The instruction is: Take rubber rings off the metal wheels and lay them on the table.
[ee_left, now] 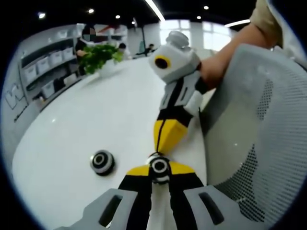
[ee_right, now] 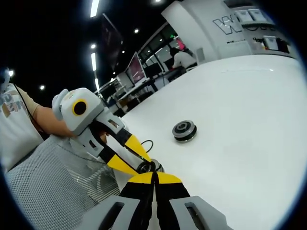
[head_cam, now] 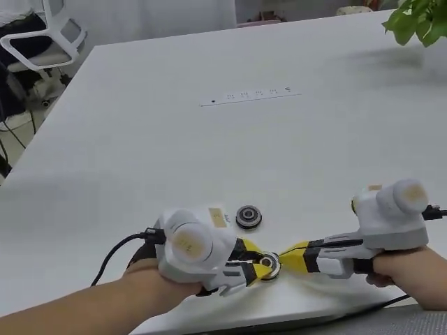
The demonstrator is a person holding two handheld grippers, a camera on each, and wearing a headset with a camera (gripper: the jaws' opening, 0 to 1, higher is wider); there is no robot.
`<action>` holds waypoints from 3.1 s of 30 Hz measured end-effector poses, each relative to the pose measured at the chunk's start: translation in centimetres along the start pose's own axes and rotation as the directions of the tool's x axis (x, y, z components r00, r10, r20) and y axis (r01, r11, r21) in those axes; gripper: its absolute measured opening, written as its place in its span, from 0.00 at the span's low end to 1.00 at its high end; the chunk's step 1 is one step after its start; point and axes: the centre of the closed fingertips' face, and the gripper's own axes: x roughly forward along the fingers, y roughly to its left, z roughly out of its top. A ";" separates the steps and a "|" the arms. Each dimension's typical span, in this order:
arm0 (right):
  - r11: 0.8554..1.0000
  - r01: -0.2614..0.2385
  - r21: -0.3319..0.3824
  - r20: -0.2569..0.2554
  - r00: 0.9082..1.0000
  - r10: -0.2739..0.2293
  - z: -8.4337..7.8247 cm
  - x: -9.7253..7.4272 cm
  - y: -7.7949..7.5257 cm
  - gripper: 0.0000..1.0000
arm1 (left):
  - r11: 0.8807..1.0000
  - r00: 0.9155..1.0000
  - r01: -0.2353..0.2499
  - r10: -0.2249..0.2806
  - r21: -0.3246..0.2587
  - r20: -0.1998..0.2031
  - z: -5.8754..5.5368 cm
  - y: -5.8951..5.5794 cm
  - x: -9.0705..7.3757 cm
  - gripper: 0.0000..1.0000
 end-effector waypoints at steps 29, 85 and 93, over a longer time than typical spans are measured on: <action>0.997 -0.047 -0.062 0.003 0.999 0.047 0.3 0.3 -0.2 0.00 | 1.000 1.000 0.012 -0.012 -0.023 0.006 0.3 0.1 0.5 0.14; 0.975 -0.135 -0.177 -0.073 0.990 0.123 6.0 3.0 2.9 0.00 | 0.991 0.994 -0.056 0.067 -0.124 0.087 -0.3 2.9 -11.5 0.70; 0.974 -0.144 -0.177 -0.117 0.985 0.125 6.0 4.6 2.8 0.00 | 0.985 0.991 -0.087 0.101 -0.152 0.087 -1.1 3.4 -12.7 0.78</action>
